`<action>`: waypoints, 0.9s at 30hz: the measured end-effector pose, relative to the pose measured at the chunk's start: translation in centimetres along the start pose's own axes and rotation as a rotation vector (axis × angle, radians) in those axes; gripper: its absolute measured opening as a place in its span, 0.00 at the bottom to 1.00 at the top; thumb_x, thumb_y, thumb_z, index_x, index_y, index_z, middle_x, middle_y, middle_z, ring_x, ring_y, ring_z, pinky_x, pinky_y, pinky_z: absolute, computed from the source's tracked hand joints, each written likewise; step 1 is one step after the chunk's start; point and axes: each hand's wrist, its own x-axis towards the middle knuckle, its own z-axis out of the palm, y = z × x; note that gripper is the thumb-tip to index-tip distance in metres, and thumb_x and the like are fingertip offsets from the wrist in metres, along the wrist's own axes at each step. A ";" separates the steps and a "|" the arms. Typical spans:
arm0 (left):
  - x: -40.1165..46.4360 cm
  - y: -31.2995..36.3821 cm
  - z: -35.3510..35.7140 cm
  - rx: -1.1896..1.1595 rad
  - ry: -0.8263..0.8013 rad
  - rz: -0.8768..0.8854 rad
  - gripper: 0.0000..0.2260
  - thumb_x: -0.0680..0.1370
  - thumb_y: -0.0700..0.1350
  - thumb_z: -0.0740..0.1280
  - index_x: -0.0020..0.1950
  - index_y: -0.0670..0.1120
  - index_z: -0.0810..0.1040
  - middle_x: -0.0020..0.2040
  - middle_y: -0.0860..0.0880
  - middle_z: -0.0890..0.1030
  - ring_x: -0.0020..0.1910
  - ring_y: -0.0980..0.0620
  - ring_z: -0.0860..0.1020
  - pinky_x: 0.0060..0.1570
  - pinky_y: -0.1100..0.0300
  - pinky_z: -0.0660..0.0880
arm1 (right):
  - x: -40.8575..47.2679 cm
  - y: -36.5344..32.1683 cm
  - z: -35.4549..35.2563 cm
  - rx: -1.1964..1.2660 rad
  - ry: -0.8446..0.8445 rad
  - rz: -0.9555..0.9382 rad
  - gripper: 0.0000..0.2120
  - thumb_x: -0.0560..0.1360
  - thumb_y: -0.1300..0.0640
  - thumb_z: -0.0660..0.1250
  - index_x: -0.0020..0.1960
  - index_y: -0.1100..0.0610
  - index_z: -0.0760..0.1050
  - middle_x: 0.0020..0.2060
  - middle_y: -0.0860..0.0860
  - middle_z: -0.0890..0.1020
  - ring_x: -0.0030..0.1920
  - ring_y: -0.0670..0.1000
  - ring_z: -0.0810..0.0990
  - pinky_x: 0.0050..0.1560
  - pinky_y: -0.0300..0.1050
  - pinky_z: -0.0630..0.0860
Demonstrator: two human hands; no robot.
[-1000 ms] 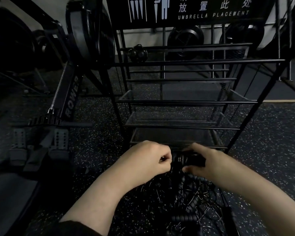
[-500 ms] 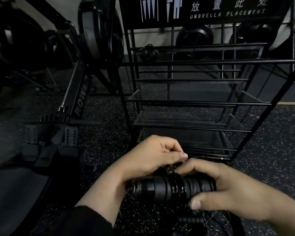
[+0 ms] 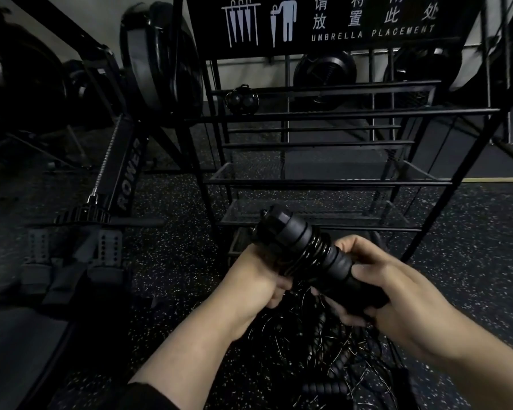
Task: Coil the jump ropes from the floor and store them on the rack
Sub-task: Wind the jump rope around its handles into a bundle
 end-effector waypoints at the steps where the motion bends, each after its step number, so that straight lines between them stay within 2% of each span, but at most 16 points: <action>1: 0.0 0.2 0.2 -0.035 0.004 -0.013 0.14 0.85 0.39 0.56 0.40 0.47 0.72 0.29 0.52 0.68 0.26 0.57 0.61 0.27 0.63 0.55 | 0.1 0.0 0.2 0.030 0.021 -0.004 0.07 0.71 0.57 0.60 0.47 0.51 0.75 0.44 0.67 0.81 0.35 0.55 0.73 0.33 0.45 0.68; 3: 0.1 0.3 0.5 -0.106 0.022 -0.064 0.13 0.86 0.45 0.56 0.44 0.47 0.73 0.27 0.54 0.67 0.25 0.58 0.60 0.27 0.62 0.53 | 0.3 -0.1 0.4 0.068 0.097 -0.043 0.09 0.73 0.58 0.63 0.53 0.56 0.74 0.44 0.66 0.82 0.35 0.56 0.73 0.32 0.47 0.66; 5: 0.4 0.1 0.5 -0.069 0.016 -0.073 0.15 0.86 0.50 0.56 0.45 0.46 0.74 0.27 0.54 0.66 0.25 0.57 0.59 0.26 0.62 0.53 | 0.6 -0.4 0.3 0.078 0.218 -0.081 0.14 0.74 0.55 0.67 0.57 0.59 0.72 0.45 0.65 0.82 0.36 0.57 0.72 0.34 0.50 0.65; 7: 0.4 -0.3 0.4 0.098 -0.017 -0.018 0.18 0.86 0.53 0.56 0.44 0.45 0.76 0.26 0.55 0.67 0.24 0.57 0.61 0.27 0.62 0.56 | 0.9 -0.7 0.0 0.041 0.320 -0.102 0.16 0.73 0.50 0.65 0.57 0.56 0.74 0.47 0.69 0.81 0.39 0.60 0.71 0.37 0.56 0.64; 9: 0.4 -0.4 0.6 0.303 -0.027 0.067 0.17 0.86 0.52 0.56 0.45 0.46 0.79 0.26 0.56 0.70 0.24 0.58 0.65 0.28 0.61 0.62 | 1.1 -0.8 -0.2 -0.055 0.379 -0.085 0.13 0.73 0.45 0.67 0.54 0.51 0.76 0.48 0.69 0.80 0.40 0.60 0.72 0.41 0.58 0.66; 12: 0.3 -0.9 1.0 0.599 -0.016 0.197 0.16 0.84 0.52 0.61 0.40 0.46 0.73 0.29 0.54 0.72 0.28 0.55 0.69 0.33 0.55 0.66 | 1.1 -0.4 -0.9 -0.390 0.409 -0.031 0.05 0.76 0.43 0.69 0.50 0.41 0.75 0.39 0.53 0.83 0.36 0.49 0.77 0.41 0.52 0.73; 13: 0.4 -1.1 1.0 0.674 0.006 0.229 0.16 0.83 0.52 0.62 0.38 0.47 0.71 0.29 0.53 0.72 0.29 0.53 0.70 0.33 0.54 0.67 | 1.1 -0.2 -1.2 -0.554 0.402 -0.019 0.05 0.77 0.43 0.68 0.51 0.39 0.73 0.38 0.48 0.83 0.34 0.44 0.78 0.40 0.47 0.74; 15: 0.3 -0.9 0.6 0.771 0.050 0.260 0.14 0.82 0.52 0.64 0.38 0.48 0.75 0.29 0.52 0.74 0.28 0.54 0.72 0.31 0.56 0.66 | 1.2 0.1 -1.6 -0.813 0.371 0.011 0.08 0.77 0.42 0.68 0.53 0.38 0.70 0.39 0.45 0.83 0.32 0.42 0.78 0.35 0.42 0.74; 18: -0.1 0.1 -0.4 0.835 0.071 0.291 0.10 0.81 0.52 0.65 0.44 0.51 0.82 0.29 0.54 0.75 0.26 0.56 0.70 0.28 0.62 0.64 | 1.3 0.3 -1.2 -0.909 0.304 0.084 0.09 0.77 0.44 0.71 0.52 0.39 0.72 0.35 0.47 0.81 0.25 0.41 0.74 0.26 0.36 0.68; 21: -0.4 0.7 -1.1 0.871 0.015 0.376 0.09 0.80 0.51 0.66 0.43 0.51 0.81 0.33 0.53 0.79 0.30 0.56 0.72 0.33 0.57 0.71 | 1.3 0.4 -0.8 -0.985 0.245 0.095 0.09 0.76 0.45 0.73 0.52 0.40 0.74 0.38 0.47 0.81 0.25 0.38 0.74 0.25 0.33 0.66; 23: -0.5 0.7 -1.6 0.866 -0.046 0.396 0.07 0.80 0.50 0.67 0.42 0.53 0.80 0.32 0.55 0.77 0.31 0.56 0.72 0.35 0.56 0.72 | 1.4 0.4 -0.6 -1.050 0.168 0.102 0.12 0.74 0.44 0.74 0.54 0.38 0.75 0.44 0.44 0.80 0.32 0.35 0.77 0.30 0.33 0.70; 25: -0.4 0.8 -2.1 0.860 -0.109 0.397 0.04 0.80 0.49 0.68 0.46 0.55 0.80 0.29 0.57 0.74 0.30 0.57 0.71 0.35 0.58 0.71 | 1.4 0.6 -0.7 -1.114 0.067 0.105 0.15 0.72 0.41 0.76 0.54 0.33 0.74 0.49 0.39 0.79 0.42 0.35 0.78 0.42 0.34 0.74; 27: -0.5 0.9 -2.6 0.841 -0.157 0.393 0.03 0.81 0.49 0.68 0.50 0.56 0.81 0.28 0.57 0.73 0.29 0.57 0.70 0.37 0.56 0.73 | 1.2 0.8 -0.5 -1.132 -0.056 0.132 0.16 0.70 0.38 0.75 0.54 0.29 0.73 0.54 0.34 0.76 0.51 0.34 0.76 0.51 0.34 0.73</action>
